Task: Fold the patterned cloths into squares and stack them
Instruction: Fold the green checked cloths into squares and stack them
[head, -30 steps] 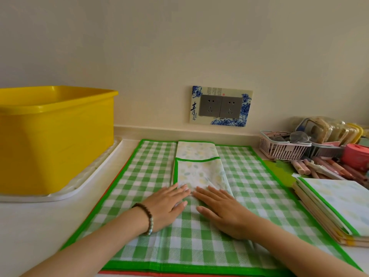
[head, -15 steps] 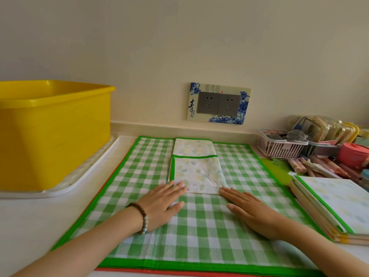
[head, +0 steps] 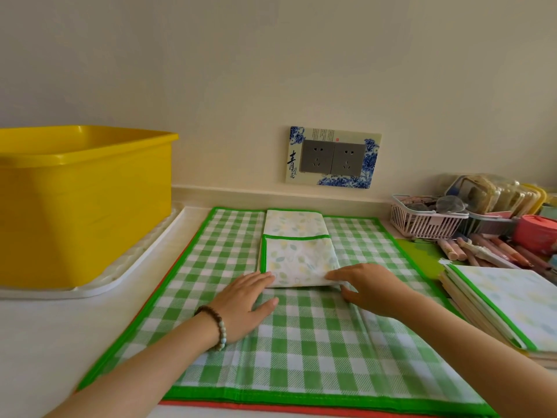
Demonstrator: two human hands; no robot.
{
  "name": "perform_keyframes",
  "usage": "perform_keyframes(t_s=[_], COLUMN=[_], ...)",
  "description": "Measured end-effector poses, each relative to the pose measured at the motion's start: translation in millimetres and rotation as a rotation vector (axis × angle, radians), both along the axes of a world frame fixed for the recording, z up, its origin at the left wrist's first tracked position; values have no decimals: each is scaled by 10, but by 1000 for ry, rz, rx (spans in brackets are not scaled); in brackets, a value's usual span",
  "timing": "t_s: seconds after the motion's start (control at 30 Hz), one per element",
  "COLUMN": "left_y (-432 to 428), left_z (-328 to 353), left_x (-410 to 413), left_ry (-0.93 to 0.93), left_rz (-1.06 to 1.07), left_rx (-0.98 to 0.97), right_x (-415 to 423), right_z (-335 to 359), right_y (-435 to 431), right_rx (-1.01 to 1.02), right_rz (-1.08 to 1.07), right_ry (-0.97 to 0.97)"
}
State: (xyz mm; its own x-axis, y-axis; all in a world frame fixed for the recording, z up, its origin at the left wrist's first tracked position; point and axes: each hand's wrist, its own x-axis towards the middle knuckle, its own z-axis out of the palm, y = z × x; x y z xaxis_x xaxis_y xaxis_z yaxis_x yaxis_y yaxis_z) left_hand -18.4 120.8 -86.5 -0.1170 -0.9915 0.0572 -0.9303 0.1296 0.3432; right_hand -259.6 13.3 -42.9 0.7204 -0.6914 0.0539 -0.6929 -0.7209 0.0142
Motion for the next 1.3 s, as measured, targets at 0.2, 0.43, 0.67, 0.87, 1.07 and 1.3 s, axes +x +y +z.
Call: perform_keyframes(t_s=[0.2, 0.43, 0.67, 0.87, 1.07, 1.3], left_y=[19, 45, 58, 112, 125, 116], left_z=[21, 125, 161, 218, 228, 229], left_x=[13, -8, -70, -112, -76, -61], left_ry=[53, 28, -113, -211, -275, -197], left_rz=[-14, -146, -216, -251, -278, -225], left_rx=[-62, -113, -65, -44, 13, 35], right_x=[-113, -540, -703, -554, -389, -443], right_z=[-109, -140, -141, -78, -165, -172], right_y=[-20, 522, 771, 528, 339, 353], right_rx=[-36, -94, -151, 25, 144, 162], right_rz=[-21, 249, 348, 227, 261, 223], right_ry=[-171, -342, -459, -108, -104, -80])
